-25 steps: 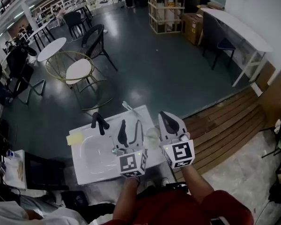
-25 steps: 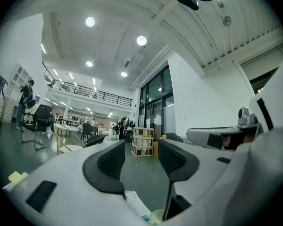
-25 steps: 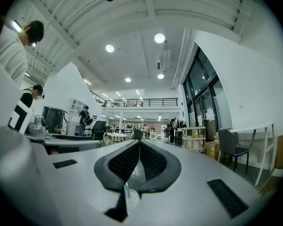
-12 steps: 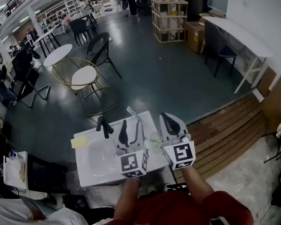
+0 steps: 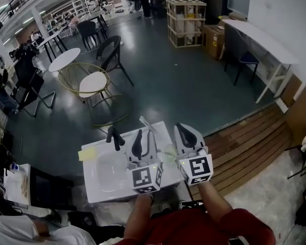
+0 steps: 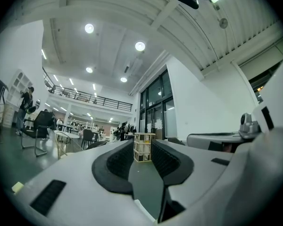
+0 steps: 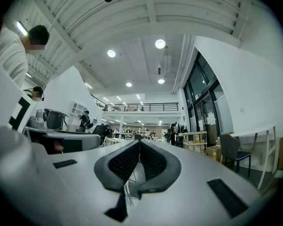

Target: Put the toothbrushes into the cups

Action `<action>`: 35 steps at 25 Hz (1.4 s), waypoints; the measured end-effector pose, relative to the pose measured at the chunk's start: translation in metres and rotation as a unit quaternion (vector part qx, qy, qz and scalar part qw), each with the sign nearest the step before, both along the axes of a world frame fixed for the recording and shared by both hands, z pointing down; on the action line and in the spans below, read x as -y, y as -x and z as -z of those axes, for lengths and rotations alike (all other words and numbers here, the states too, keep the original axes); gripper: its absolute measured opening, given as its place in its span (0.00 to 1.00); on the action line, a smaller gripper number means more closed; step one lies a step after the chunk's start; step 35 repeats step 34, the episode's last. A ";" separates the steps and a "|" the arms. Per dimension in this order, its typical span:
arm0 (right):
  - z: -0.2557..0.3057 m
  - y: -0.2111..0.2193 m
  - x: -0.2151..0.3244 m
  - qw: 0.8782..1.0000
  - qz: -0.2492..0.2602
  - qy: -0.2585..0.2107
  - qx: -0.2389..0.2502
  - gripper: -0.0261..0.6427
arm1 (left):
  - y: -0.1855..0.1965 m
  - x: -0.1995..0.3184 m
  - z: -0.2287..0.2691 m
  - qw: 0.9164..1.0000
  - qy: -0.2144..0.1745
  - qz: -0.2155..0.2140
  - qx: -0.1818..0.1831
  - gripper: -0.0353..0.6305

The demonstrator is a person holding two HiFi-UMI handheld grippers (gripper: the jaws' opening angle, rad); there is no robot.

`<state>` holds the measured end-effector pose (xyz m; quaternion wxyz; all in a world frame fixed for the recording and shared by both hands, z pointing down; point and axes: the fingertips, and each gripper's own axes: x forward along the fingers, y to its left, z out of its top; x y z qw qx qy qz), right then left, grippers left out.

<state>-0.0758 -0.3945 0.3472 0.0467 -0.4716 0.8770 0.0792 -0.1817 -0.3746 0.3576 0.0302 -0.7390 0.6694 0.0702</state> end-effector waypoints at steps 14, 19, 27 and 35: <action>-0.004 0.002 0.003 1.000 0.000 0.005 -0.009 0.08 | -0.002 0.001 -0.001 1.000 -0.007 0.005 0.025 0.10; -0.005 -0.003 0.006 1.000 -0.005 0.006 -0.010 0.08 | -0.003 0.004 0.001 1.000 -0.012 0.006 0.025 0.10; -0.006 -0.008 0.012 1.000 -0.006 0.008 -0.013 0.08 | -0.004 0.009 0.001 0.999 -0.009 0.017 0.035 0.10; -0.008 -0.004 0.018 1.000 -0.003 0.006 -0.006 0.08 | 0.001 0.014 -0.003 0.999 -0.006 0.022 0.036 0.10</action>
